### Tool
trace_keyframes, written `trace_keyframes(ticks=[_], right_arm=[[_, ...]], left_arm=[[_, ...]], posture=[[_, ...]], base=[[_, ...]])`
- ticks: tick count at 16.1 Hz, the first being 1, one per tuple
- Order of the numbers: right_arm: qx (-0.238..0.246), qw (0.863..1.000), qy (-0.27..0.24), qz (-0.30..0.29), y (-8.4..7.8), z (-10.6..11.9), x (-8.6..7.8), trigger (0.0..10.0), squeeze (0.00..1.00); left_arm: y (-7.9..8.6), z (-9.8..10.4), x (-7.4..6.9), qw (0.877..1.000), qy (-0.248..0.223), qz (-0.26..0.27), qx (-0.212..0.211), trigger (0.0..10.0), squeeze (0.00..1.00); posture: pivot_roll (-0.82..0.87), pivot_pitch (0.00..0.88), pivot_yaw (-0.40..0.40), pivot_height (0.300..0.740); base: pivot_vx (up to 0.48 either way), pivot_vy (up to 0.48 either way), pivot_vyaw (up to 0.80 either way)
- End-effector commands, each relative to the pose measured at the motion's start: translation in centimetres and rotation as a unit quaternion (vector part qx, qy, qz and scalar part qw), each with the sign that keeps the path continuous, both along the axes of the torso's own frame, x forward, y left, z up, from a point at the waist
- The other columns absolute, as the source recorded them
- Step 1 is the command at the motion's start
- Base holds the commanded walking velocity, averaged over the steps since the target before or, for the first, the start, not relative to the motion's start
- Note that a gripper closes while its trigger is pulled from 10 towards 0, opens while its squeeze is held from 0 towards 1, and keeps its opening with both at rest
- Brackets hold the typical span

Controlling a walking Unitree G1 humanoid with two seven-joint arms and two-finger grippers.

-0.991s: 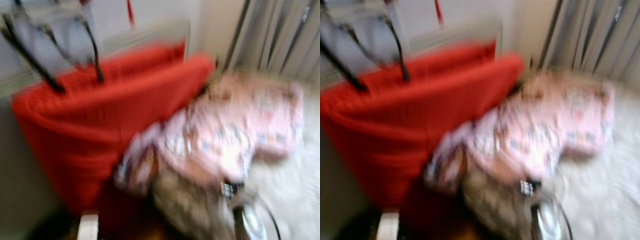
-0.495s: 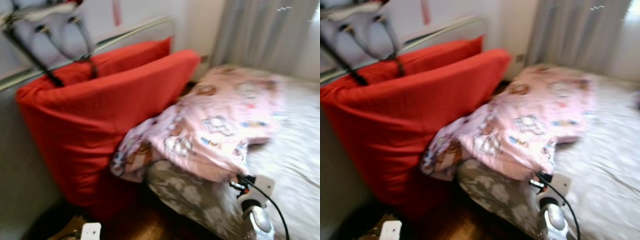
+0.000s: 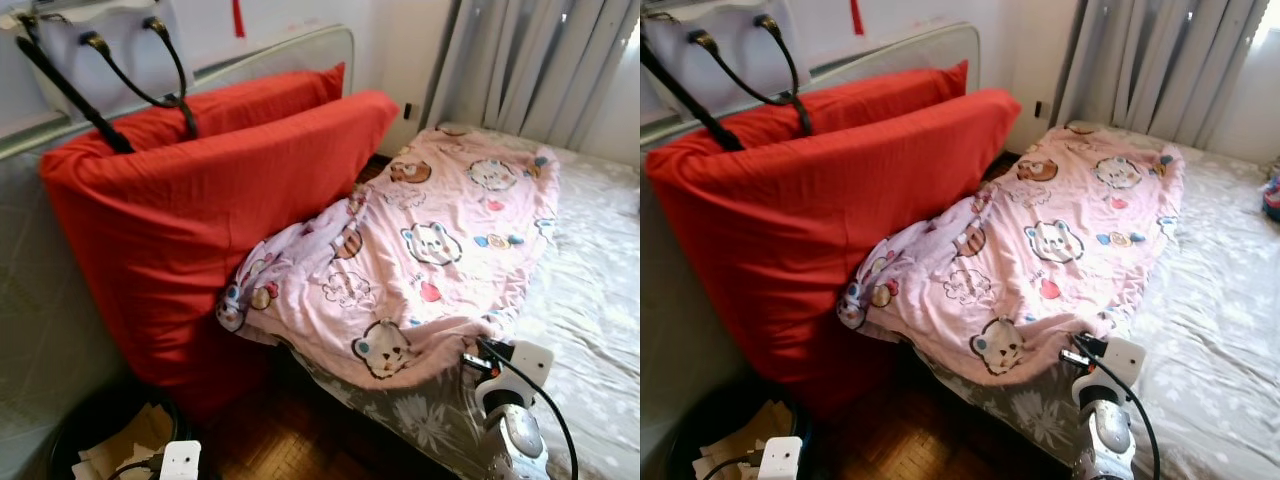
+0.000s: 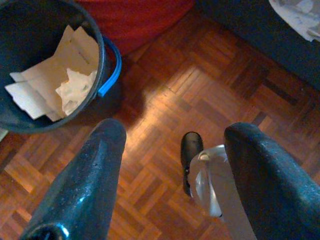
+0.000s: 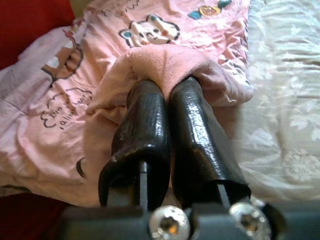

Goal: Clean up the room

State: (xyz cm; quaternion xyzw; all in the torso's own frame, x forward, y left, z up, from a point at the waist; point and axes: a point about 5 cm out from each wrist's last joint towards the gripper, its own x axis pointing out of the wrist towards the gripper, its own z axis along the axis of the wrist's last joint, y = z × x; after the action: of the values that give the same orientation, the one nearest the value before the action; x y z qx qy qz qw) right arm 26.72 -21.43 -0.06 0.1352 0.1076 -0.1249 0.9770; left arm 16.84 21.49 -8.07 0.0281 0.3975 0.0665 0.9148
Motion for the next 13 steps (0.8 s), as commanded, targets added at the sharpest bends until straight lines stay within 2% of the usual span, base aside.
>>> trace_keyframes(ticks=[1, 6, 10, 13], right_arm=[[-0.002, 1.000, 0.014, -0.005, -0.1, -0.4, -0.3, 10.0, 0.00], [-0.013, 0.997, 0.072, -0.003, -0.1, -2.1, -1.9, 10.0, 0.00], [-0.013, 0.999, 0.045, -0.010, 0.1, -2.1, -2.8, 10.0, 0.00], [-0.032, 0.999, 0.015, -0.006, 0.6, -2.0, -4.3, 10.0, 0.00]], left_arm=[[0.2, 0.1, -0.1, 1.000, -0.003, -0.005, 0.006, 10.0, 0.00], [-0.1, 0.0, -0.3, 1.000, -0.010, -0.012, 0.006, 10.0, 0.00], [-0.4, 0.1, -0.1, 1.000, -0.015, -0.019, 0.006, 10.0, 0.00], [-0.4, 0.2, 0.2, 0.999, -0.020, -0.023, 0.009, 10.0, 0.00]], posture=[[0.02, 0.000, -0.026, 0.740], [0.02, 0.000, -0.028, 0.740], [0.01, 0.000, -0.031, 0.740], [0.01, 0.000, -0.032, 0.740]], base=[[0.000, 0.000, 0.00], [0.000, 0.000, 0.00], [0.000, 0.000, 0.00], [0.000, 0.000, 0.00]])
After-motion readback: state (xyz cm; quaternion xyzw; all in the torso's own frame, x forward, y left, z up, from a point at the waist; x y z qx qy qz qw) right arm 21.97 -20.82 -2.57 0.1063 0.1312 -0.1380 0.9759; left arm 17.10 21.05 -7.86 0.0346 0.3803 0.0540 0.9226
